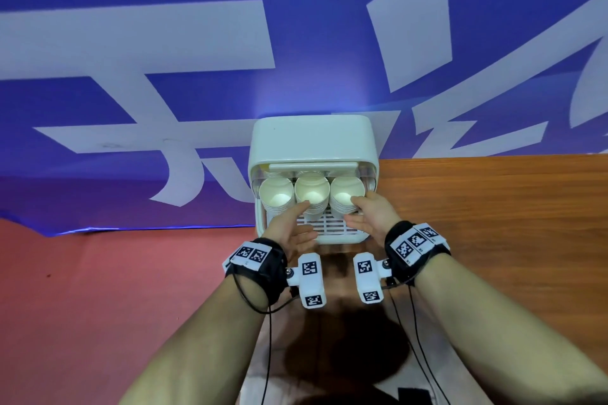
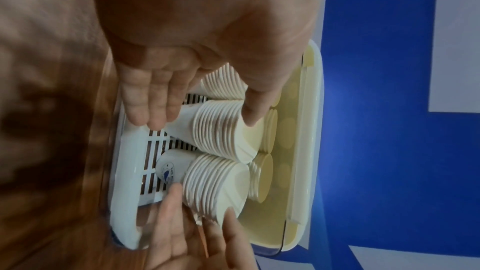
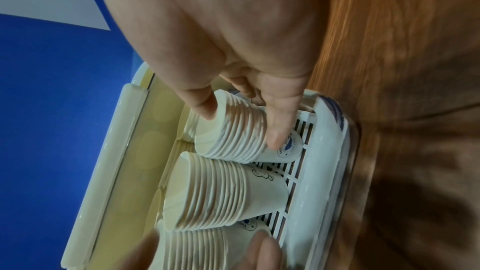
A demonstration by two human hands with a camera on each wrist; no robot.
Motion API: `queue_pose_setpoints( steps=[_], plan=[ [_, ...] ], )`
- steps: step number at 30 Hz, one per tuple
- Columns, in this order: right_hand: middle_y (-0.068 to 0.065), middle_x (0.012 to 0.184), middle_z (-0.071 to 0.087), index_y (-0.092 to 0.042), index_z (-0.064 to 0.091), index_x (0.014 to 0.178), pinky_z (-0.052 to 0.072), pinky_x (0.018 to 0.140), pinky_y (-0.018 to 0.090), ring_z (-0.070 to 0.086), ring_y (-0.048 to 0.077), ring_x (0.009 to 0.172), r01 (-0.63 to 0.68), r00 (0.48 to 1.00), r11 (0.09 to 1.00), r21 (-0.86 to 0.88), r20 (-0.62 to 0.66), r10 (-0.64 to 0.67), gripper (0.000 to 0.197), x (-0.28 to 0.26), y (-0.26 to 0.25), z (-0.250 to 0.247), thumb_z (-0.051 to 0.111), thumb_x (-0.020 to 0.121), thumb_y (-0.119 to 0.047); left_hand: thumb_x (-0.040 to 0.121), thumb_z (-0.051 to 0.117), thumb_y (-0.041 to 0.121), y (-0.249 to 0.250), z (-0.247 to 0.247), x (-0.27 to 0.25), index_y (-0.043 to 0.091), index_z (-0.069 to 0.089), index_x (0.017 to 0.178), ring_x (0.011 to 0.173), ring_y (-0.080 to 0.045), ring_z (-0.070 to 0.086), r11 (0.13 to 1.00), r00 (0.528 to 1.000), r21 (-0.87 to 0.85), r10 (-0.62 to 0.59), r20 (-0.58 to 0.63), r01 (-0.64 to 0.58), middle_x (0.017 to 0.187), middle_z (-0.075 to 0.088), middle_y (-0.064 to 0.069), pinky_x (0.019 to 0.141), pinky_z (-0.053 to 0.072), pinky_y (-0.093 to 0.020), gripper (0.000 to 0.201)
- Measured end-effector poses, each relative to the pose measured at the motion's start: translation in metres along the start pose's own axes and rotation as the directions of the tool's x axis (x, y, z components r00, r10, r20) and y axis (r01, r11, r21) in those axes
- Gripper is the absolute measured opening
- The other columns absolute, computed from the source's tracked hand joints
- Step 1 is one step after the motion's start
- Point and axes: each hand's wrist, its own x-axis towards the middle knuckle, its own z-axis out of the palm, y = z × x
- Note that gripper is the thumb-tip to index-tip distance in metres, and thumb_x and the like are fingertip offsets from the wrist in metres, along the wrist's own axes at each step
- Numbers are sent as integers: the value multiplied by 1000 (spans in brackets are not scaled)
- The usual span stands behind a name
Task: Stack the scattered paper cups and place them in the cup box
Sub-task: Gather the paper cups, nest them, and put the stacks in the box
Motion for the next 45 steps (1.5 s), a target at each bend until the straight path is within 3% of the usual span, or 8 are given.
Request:
queue_pose_setpoints(
  steps=[6, 10, 13, 20, 30, 34, 38, 45],
  plan=[
    [20, 140, 48, -8, 30, 150, 57, 66, 31, 66, 34, 103, -7, 1000, 1000, 19, -12, 7, 54, -10, 2, 3, 51, 100, -14, 89, 55, 43, 0, -26, 1, 15, 48, 122, 93, -30, 67, 990, 966, -42, 123, -228, -136, 110, 65, -16, 86, 58, -46, 43],
    [25, 135, 52, -3, 40, 140, 55, 66, 32, 62, 36, 104, -14, 1000, 999, 40, -5, 14, 39, -6, -2, 5, 42, 101, -4, 99, 53, 31, 6, -24, 3, 16, 42, 135, 99, -30, 67, 970, 969, -187, 110, -222, -153, 110, 61, -18, 74, 60, -39, 41],
    [29, 131, 54, -1, 42, 138, 56, 66, 31, 62, 36, 100, -18, 1000, 999, 36, -18, 19, 37, -2, -5, 3, 36, 102, 2, 101, 53, 21, 9, -23, 11, 11, 34, 147, 101, -33, 67, 962, 960, -205, 127, -250, -181, 114, 62, -24, 85, 57, -40, 51],
    [23, 122, 57, -2, 41, 139, 58, 56, 29, 66, 29, 85, -27, 999, 999, 17, -35, 28, 39, -1, -7, 3, 35, 101, 4, 101, 51, 21, 12, -23, 15, 9, 41, 135, 98, -31, 67, 976, 960, -147, 123, -250, -163, 105, 63, -20, 84, 58, -40, 38],
    [21, 121, 58, 0, 43, 131, 58, 83, 40, 66, 35, 105, 62, 995, 992, -114, -75, -70, 36, -31, -15, -6, 52, 96, -5, 96, 53, 22, 12, -31, 0, 11, 54, 111, 78, -22, 62, 983, 943, -12, 172, -285, -183, 96, 60, -11, 79, 56, -38, 19],
    [25, 116, 60, 2, 49, 131, 55, 76, 41, 61, 28, 91, 115, 981, 944, -309, -112, -157, 37, -45, -27, -16, 53, 95, -7, 88, 55, 17, 24, -40, -10, 9, 58, 99, 69, -21, 56, 947, 881, 86, 320, -348, -310, 85, 56, -8, 63, 48, -34, 14],
    [5, 104, 64, -17, 59, 102, 54, 89, 46, 63, 27, 96, 223, 920, 789, -572, -144, -364, 14, -50, -44, -23, 59, 88, -14, 82, 64, 30, 42, -45, -16, 18, 58, 108, 96, -27, 62, 854, 746, 316, 516, -421, -412, 107, 63, -5, 91, 53, -45, 29],
    [0, 99, 52, -22, 58, 115, 40, 81, 28, 53, 17, 90, 417, 786, 463, -782, 55, -615, 21, -49, -67, -9, 58, 93, -25, 84, 65, 30, 62, -35, -17, 27, 70, 99, 96, -21, 61, 600, 615, 595, 759, -212, -535, 110, 63, -4, 94, 50, -40, 16]
  ],
)
